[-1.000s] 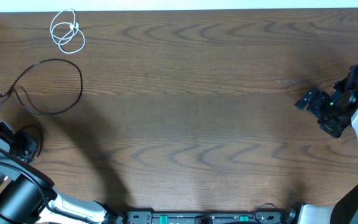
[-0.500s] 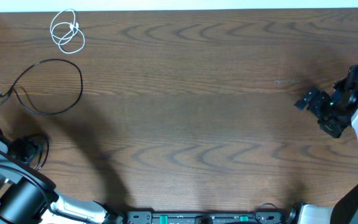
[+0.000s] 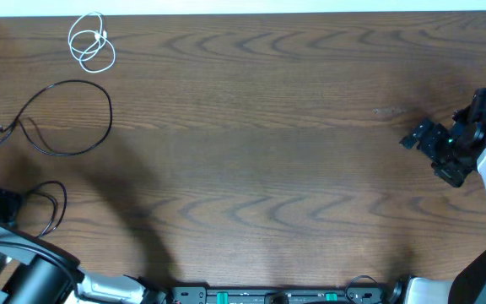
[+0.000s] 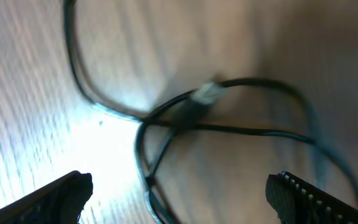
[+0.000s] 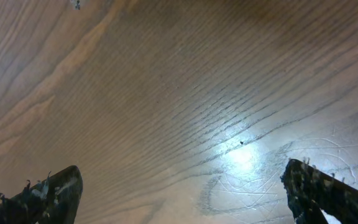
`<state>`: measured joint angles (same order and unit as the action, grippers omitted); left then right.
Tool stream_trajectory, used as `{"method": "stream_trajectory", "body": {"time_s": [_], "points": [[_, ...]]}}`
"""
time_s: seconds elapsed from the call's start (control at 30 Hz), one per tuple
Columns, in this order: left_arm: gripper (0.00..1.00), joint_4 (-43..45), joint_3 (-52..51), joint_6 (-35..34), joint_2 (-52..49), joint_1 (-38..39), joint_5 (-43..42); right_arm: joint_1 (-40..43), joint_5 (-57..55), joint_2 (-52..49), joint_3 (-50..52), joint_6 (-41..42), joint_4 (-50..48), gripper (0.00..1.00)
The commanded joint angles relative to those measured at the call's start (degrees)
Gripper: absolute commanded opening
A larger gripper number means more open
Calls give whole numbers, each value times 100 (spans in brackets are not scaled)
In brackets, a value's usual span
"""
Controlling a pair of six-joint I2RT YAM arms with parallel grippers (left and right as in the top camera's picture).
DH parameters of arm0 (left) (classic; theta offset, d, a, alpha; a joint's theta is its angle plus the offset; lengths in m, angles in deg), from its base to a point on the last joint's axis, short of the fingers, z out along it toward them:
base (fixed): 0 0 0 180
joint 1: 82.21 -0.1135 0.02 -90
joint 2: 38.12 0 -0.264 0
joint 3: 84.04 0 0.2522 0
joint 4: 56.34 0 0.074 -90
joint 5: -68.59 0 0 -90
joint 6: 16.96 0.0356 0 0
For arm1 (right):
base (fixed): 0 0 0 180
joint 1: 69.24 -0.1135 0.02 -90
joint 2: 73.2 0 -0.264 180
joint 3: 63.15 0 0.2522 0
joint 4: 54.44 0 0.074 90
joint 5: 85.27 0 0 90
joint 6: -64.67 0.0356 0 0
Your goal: Untangle cables
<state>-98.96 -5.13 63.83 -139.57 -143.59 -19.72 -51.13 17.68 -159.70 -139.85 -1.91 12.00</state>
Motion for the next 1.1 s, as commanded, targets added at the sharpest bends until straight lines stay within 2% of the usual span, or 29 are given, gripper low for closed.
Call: {"method": "stream_trajectory", "body": {"time_s": [0.0, 0.27, 0.4, 0.57, 0.63, 0.67, 0.77, 0.9, 1.03, 1.07], "points": [[96, -66, -151, -664, -402, -210, 31, 22, -44, 66, -26, -76, 2, 99], [95, 17, -157, -890, -634, -317, -7, 22, -44, 66, -26, -76, 0, 99], [95, 153, -157, -890, -673, -343, -295, 22, -46, 66, -26, -76, 2, 99], [80, 166, -162, -890, -828, -343, -566, 22, -46, 66, -26, -76, 0, 99], [78, 131, -168, -881, -927, -343, -577, 22, -46, 66, -26, -76, 0, 99], [71, 127, -170, -809, -981, -343, -575, 22, -46, 66, -26, -76, 2, 99], [64, 184, -173, -343, -1067, -343, -575, 22, -44, 66, -26, -76, 2, 99], [47, 376, -173, 175, -1067, -343, -575, 22, -44, 66, -26, -76, 0, 99], [40, 640, -170, 516, -1067, -341, -577, 22, -46, 66, -26, -76, 0, 99], [35, 699, -173, 595, -1067, -341, -579, 22, -44, 66, -26, -76, 0, 99]]}}
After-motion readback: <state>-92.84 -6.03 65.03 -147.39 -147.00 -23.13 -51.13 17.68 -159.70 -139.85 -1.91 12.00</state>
